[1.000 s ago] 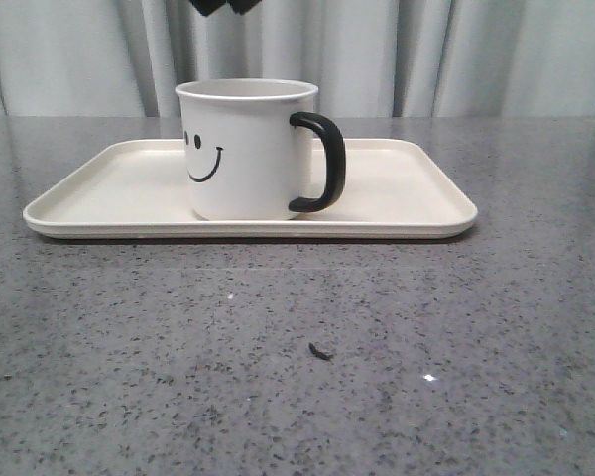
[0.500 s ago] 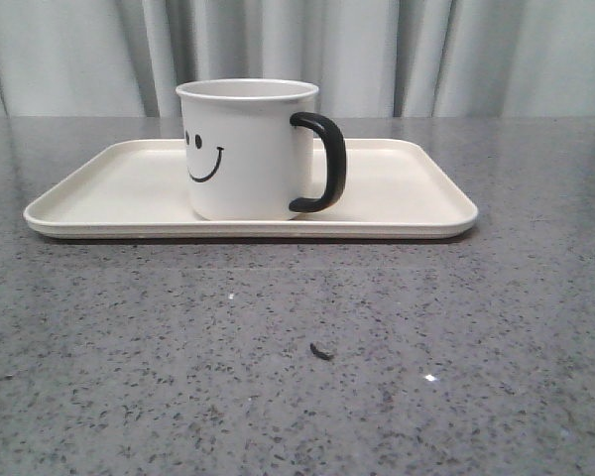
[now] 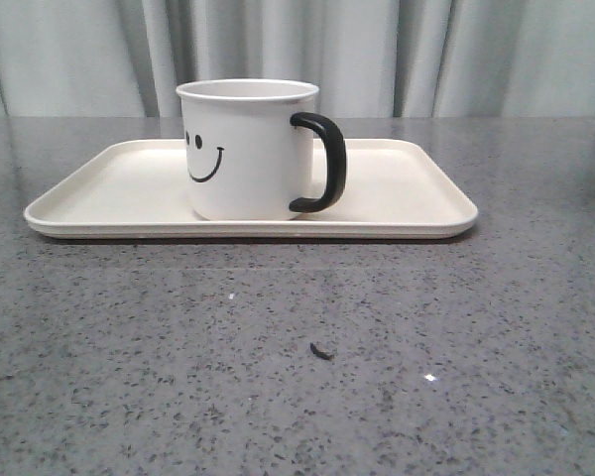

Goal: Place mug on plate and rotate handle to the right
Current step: 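Open the left gripper and lift it away from the mug, then lower the right gripper into the mug and grasp its rim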

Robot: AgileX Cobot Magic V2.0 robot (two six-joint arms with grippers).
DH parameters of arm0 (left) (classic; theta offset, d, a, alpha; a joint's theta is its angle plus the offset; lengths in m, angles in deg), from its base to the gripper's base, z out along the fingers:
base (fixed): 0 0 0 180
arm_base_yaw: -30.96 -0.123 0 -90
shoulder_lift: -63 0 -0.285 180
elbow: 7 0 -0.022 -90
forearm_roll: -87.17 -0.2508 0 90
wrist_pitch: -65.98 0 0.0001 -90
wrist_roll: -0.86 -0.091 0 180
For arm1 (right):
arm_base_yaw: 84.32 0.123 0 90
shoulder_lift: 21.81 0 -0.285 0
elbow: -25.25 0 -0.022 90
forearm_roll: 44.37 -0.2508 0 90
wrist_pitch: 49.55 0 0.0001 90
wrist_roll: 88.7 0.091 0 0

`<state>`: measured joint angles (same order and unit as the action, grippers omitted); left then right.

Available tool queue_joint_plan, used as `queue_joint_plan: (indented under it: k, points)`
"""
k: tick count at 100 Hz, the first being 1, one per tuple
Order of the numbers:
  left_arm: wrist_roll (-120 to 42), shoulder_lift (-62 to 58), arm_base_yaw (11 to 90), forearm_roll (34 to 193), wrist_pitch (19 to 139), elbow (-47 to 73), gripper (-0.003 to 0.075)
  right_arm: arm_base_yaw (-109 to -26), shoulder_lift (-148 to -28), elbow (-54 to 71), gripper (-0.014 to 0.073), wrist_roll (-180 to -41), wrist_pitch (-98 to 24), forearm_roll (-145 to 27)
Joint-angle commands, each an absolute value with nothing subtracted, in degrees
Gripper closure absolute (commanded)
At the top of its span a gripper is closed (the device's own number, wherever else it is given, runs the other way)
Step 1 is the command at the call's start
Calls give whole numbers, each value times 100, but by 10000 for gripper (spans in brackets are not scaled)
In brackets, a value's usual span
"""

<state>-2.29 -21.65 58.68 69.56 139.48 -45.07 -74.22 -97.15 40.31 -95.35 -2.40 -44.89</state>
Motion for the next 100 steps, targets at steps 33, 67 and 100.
queue_joint_plan:
  k: [33,67,100]
  points:
    - [268,-1220,5905,6184,13848,-3532,739,-6271,-11254,5227,265,-10118,699,-5418]
    - [290,-818,5905,6118,13825,-2805,739,-5631,-12214,5227,265,-10118,1022,-5484]
    - [323,-802,5905,6080,13836,-2655,739,-5561,-12979,5227,265,-10113,1199,-5550]
